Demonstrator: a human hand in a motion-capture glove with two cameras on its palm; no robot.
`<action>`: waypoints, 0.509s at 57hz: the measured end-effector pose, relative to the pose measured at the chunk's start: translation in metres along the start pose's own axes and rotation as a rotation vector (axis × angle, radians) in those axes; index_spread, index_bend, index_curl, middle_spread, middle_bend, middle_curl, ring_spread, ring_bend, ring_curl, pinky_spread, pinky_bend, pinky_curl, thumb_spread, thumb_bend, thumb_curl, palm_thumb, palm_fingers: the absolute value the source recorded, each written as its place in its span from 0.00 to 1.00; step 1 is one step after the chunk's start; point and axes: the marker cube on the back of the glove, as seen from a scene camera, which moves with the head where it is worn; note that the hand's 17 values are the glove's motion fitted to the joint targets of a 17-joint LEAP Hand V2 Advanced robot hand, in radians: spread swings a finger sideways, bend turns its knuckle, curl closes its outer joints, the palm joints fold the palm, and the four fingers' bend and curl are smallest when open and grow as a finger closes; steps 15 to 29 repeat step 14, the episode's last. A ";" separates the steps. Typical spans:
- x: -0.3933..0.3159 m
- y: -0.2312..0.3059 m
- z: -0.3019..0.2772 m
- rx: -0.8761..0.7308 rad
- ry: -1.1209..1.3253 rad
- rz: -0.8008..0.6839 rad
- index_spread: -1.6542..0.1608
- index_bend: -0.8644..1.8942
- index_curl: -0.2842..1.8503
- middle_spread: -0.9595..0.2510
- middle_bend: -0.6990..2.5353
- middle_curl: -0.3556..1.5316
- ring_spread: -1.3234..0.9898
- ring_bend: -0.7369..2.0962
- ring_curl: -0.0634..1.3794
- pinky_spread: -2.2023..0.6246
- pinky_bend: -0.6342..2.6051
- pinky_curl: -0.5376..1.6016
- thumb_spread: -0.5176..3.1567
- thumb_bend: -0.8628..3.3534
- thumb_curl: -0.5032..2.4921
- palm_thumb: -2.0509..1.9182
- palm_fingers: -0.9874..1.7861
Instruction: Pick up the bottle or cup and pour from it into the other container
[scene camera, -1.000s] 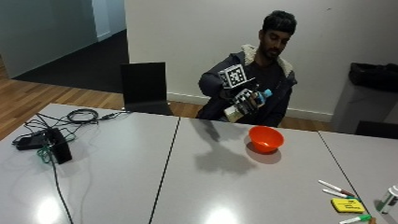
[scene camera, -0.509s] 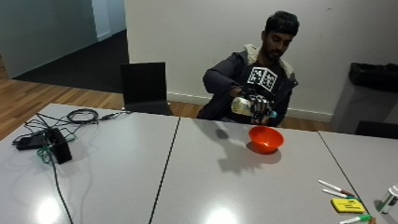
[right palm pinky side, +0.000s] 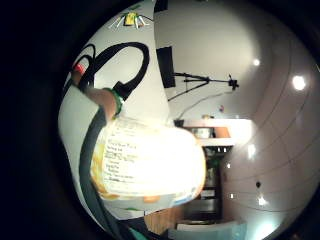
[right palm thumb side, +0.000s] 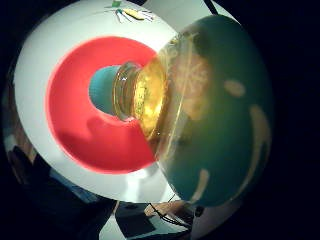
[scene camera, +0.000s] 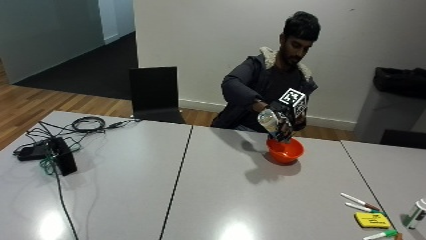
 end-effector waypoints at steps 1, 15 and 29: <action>-0.004 0.004 -0.002 0.013 0.005 -0.030 0.74 0.35 0.25 0.56 0.35 0.42 0.47 0.47 0.32 0.76 0.31 0.43 0.31 0.20 0.36 0.75 0.77; 0.042 -0.028 0.029 0.009 -0.025 -0.001 0.74 0.35 0.25 0.56 0.35 0.42 0.47 0.47 0.32 0.76 0.30 0.42 0.31 0.20 0.36 0.75 0.77; 0.042 -0.028 0.029 0.009 -0.025 -0.001 0.74 0.35 0.25 0.56 0.35 0.42 0.47 0.47 0.32 0.76 0.30 0.42 0.31 0.20 0.36 0.75 0.77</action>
